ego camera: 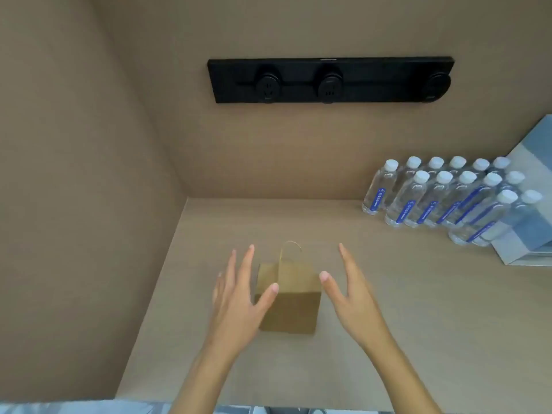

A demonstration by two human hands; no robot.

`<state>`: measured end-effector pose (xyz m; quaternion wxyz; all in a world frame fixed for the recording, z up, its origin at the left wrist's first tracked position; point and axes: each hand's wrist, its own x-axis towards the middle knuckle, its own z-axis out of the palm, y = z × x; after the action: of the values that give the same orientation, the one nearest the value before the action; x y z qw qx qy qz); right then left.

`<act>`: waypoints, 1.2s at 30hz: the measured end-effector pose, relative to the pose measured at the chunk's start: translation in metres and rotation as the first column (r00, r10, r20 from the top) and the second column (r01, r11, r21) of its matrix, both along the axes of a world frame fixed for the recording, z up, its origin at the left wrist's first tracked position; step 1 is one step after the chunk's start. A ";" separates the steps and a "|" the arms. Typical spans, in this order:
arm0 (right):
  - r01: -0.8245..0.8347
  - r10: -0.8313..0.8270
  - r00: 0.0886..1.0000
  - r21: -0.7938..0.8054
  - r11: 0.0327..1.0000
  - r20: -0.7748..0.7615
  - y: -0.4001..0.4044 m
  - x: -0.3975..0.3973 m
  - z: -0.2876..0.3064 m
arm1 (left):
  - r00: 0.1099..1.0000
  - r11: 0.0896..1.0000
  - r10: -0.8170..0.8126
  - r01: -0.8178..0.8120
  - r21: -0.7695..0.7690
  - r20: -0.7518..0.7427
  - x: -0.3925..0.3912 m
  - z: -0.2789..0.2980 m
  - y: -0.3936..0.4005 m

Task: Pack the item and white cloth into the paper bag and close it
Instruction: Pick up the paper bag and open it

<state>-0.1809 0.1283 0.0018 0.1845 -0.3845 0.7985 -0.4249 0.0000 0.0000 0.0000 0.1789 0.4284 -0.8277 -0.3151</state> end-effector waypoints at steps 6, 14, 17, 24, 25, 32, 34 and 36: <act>0.090 -0.161 0.825 0.156 0.984 0.541 -0.025 -0.006 -0.027 | 0.990 0.896 0.131 -0.096 0.433 -0.051 -0.015 -0.029 0.004; 0.192 -0.106 0.387 0.032 0.981 0.916 -0.030 0.005 -0.025 | 0.957 0.871 0.187 -0.056 0.489 -0.223 -0.020 -0.033 -0.005; 0.122 -0.006 0.353 -0.040 0.992 0.935 -0.023 0.009 -0.022 | 0.967 0.915 0.188 -0.109 0.390 -0.171 -0.022 -0.033 -0.004; -0.062 0.155 0.602 -0.147 0.987 0.783 -0.006 0.021 -0.009 | 0.970 0.962 0.235 -0.223 0.159 -0.061 -0.021 -0.026 0.020; -0.099 0.168 0.625 -0.135 0.986 0.763 -0.005 0.023 -0.008 | 0.971 0.954 0.215 -0.187 0.236 -0.100 -0.021 -0.027 0.023; -0.216 0.236 0.686 -0.117 0.969 0.688 -0.003 0.034 0.001 | 0.919 0.681 0.156 0.165 0.713 -0.361 -0.017 -0.017 0.040; -0.207 0.250 0.650 -0.149 0.967 0.718 -0.001 0.037 0.002 | 0.907 0.627 0.120 0.246 0.740 -0.403 -0.015 -0.016 0.037; -0.195 0.264 0.609 -0.182 0.964 0.747 0.000 0.038 -0.001 | 0.893 0.591 0.086 0.311 0.744 -0.442 -0.013 -0.012 0.035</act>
<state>-0.1432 0.1280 0.0004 0.5417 -0.2748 0.5708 -0.5524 -0.0129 0.0350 -0.0117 0.1260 0.3263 -0.5624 -0.7493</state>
